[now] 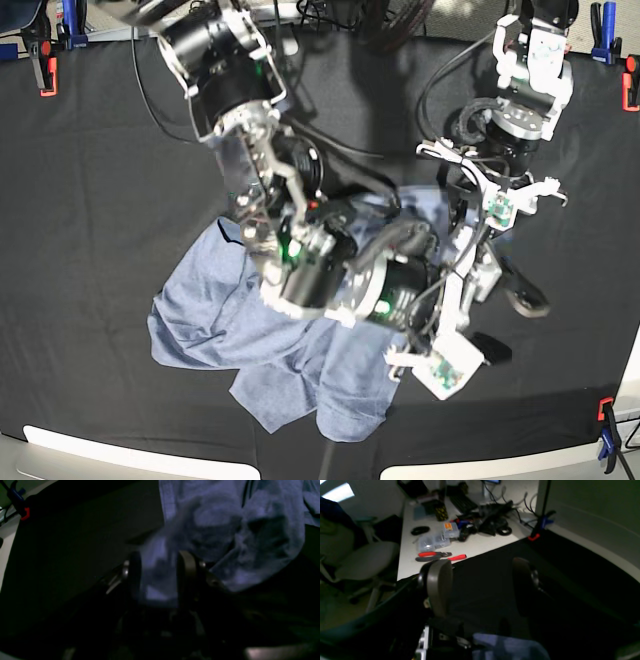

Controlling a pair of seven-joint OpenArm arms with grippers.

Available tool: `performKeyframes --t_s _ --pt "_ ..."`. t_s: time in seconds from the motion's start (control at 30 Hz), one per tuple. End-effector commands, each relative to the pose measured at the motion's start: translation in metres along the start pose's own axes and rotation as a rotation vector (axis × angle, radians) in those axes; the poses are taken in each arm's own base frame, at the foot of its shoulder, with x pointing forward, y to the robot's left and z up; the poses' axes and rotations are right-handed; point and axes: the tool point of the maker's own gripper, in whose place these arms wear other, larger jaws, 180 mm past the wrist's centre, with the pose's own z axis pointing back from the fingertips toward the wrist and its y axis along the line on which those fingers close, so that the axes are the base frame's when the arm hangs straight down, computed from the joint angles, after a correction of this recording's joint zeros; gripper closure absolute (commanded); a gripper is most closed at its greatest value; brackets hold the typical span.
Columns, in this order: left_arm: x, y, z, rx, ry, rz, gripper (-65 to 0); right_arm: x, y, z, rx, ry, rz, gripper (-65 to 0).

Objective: Layout the t-shirt on the table in an organized manner, then fold the t-shirt properly
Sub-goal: 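Lift the shirt with the right gripper and grasp its other edge with the left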

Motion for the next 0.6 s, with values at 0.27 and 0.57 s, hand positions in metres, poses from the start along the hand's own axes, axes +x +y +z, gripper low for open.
performKeyframes --t_s 0.27,0.57 --pt "0.008 0.002 0.001 0.004 -0.017 -0.004 -21.5 0.022 -0.052 0.021 -0.137 0.064 0.057 -37.0" --pt "-0.008 0.002 -0.005 -0.002 0.037 0.032 -21.5 0.007 -0.152 0.119 -0.472 0.072 -0.067 -36.8"
